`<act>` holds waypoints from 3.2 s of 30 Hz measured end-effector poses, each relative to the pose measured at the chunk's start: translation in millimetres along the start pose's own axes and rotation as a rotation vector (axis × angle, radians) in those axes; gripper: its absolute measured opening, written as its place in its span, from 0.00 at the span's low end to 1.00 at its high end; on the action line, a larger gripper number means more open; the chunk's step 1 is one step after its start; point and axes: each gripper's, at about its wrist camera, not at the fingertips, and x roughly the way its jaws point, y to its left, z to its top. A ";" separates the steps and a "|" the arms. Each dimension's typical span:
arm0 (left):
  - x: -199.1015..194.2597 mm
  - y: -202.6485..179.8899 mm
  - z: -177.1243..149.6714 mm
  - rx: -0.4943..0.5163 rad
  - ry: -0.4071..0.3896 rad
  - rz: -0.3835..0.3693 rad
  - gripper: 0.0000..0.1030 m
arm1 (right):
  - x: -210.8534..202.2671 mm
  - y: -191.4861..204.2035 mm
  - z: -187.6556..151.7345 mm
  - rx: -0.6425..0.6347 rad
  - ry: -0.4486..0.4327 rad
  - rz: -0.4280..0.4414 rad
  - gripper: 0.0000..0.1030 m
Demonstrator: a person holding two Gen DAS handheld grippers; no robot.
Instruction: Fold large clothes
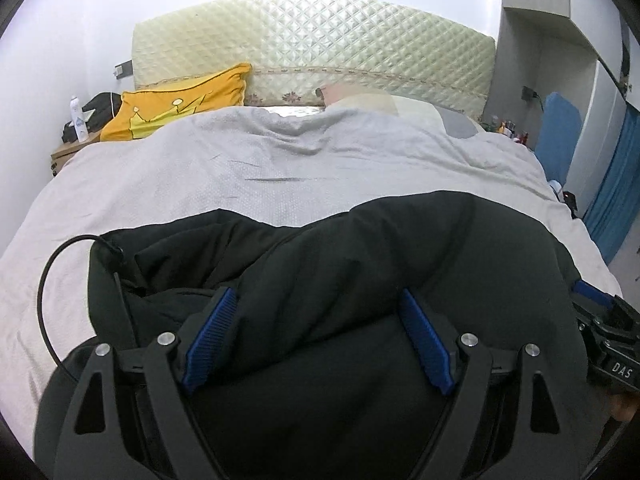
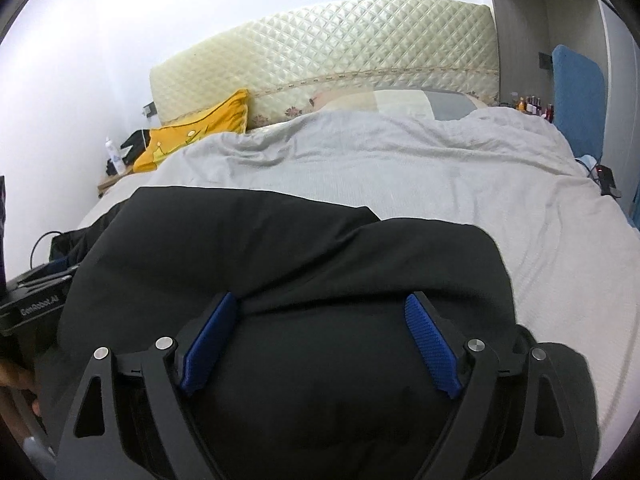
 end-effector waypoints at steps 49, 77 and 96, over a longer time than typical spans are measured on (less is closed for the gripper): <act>-14.3 56.8 -23.4 -0.022 0.002 0.043 1.00 | -14.9 -53.8 -11.9 0.060 0.016 -0.067 1.00; 30.2 12.0 -1.4 -0.002 0.069 0.001 1.00 | 48.0 -9.8 9.3 0.025 0.099 0.076 1.00; -225.8 -7.9 57.2 0.085 -0.180 -0.063 1.00 | -230.2 60.3 89.1 -0.084 -0.235 0.101 1.00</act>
